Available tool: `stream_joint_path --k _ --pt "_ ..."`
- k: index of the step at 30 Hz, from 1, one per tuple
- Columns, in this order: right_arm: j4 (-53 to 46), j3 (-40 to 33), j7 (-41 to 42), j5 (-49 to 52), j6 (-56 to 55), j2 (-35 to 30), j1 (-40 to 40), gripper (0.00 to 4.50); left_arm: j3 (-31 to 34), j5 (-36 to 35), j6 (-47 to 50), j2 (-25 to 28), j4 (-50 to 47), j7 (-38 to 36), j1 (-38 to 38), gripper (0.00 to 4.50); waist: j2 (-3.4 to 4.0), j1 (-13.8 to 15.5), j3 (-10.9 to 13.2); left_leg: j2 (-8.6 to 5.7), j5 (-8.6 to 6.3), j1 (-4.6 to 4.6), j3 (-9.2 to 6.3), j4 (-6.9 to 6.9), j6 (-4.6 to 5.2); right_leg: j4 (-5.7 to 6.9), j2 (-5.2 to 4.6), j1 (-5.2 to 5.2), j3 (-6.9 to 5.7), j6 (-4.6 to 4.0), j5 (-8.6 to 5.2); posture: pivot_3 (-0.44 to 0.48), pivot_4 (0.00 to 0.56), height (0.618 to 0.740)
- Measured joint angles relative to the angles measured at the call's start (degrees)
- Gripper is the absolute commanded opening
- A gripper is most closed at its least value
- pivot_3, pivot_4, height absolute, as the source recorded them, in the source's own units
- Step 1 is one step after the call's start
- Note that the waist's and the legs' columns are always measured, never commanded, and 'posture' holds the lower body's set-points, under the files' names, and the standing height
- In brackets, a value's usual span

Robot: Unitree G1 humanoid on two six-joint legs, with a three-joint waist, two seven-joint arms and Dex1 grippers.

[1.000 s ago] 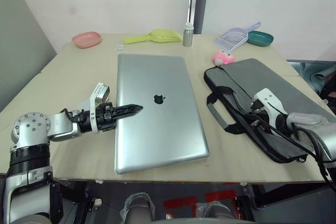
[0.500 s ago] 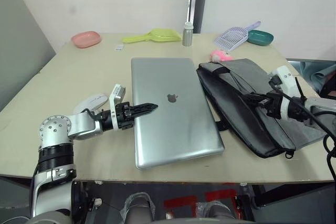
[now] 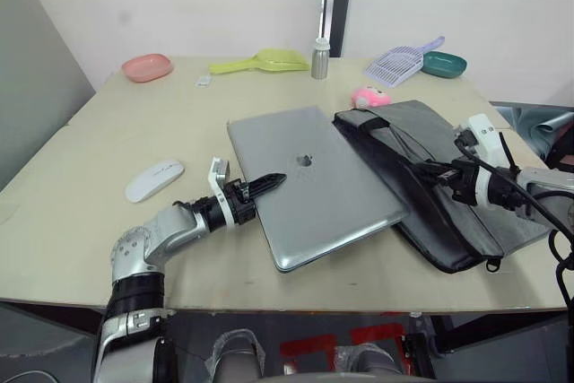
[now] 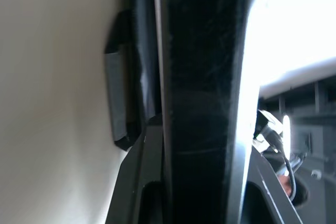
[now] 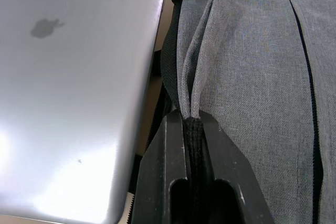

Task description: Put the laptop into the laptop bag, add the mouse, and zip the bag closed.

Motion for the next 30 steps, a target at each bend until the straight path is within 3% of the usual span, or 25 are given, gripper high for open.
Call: stream_joint_path --k 6,15,25,30 --pt "-0.06 -0.07 -1.59 2.39 1.6 0.73 -4.3 0.03 -0.33 -0.01 0.5 -3.02 -2.14 1.38 0.94 0.57 0.0 -0.01 0.0 0.0 0.01 0.05 0.03 0.04 0.0 0.02 0.0 0.04 0.06 0.09 0.05 0.0 0.15 0.74" --pt "-2.7 -0.15 -5.1 5.54 4.56 3.18 -4.42 0.03 -2.61 -0.04 2.45 -3.74 -1.17 1.29 0.08 0.57 0.0 0.02 0.0 -0.01 0.01 0.08 0.05 0.05 0.0 0.02 0.0 0.05 0.09 0.15 0.09 0.0 0.15 0.74" --pt "-6.98 -0.95 -11.94 11.02 9.25 12.83 -4.43 0.03 -5.78 -0.04 3.38 -3.49 4.71 2.59 -4.9 0.57 0.02 0.01 -0.01 -0.03 0.03 0.06 0.07 0.11 0.01 0.04 -0.01 0.04 0.14 0.24 0.14 0.0 0.15 0.74" --pt "-8.4 -3.64 -19.08 14.13 11.68 23.53 -6.18 0.03 -5.78 -0.04 0.8 -5.05 5.02 5.5 -6.14 0.57 0.04 -0.18 -0.02 -0.03 0.04 0.07 0.06 0.11 0.0 0.08 -0.01 0.02 0.14 0.25 0.15 0.0 0.15 0.74"
